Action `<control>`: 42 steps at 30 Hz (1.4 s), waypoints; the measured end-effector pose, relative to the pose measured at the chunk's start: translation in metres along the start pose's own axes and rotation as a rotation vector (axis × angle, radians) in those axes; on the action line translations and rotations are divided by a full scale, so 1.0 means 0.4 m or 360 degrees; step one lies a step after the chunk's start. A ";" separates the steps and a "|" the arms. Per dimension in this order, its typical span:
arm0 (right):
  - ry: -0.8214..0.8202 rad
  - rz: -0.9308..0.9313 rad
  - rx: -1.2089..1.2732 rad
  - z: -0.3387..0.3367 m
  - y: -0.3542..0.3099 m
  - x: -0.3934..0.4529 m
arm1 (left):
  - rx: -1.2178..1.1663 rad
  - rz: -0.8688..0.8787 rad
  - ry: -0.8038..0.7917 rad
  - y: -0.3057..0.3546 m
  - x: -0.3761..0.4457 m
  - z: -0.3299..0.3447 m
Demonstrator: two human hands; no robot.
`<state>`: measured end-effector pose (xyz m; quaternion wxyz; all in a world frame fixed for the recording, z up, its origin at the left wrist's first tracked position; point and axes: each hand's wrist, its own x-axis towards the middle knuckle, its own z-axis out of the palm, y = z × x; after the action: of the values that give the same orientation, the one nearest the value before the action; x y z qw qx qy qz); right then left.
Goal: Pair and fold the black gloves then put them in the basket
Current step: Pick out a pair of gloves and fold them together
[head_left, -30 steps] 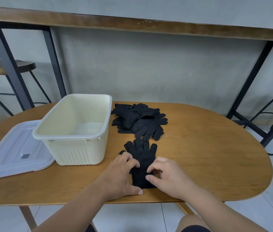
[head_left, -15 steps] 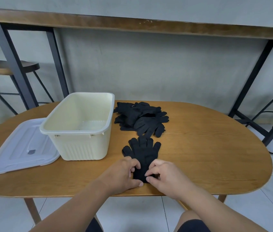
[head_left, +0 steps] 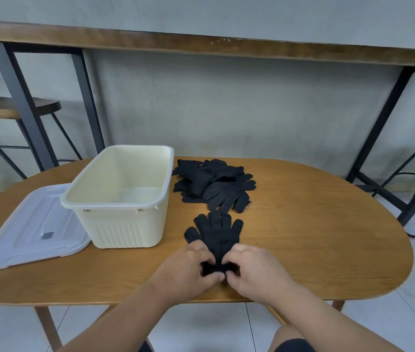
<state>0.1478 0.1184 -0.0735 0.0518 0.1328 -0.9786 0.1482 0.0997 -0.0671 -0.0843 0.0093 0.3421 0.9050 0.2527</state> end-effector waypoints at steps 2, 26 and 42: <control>0.0025 0.0121 0.0215 -0.001 0.009 0.001 | 0.0036 0.0042 -0.0019 -0.003 -0.005 0.000; 0.0060 0.0853 0.0724 0.036 0.022 0.092 | -0.0035 -0.0530 -0.0044 -0.017 0.123 0.022; 0.0077 0.0106 0.0173 0.025 0.033 0.045 | 0.0308 0.0101 0.0117 -0.040 0.059 0.019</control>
<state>0.1264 0.1234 -0.0841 0.0630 0.0991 -0.9715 0.2060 0.0730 -0.0592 -0.0948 -0.0650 0.3602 0.9137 0.1767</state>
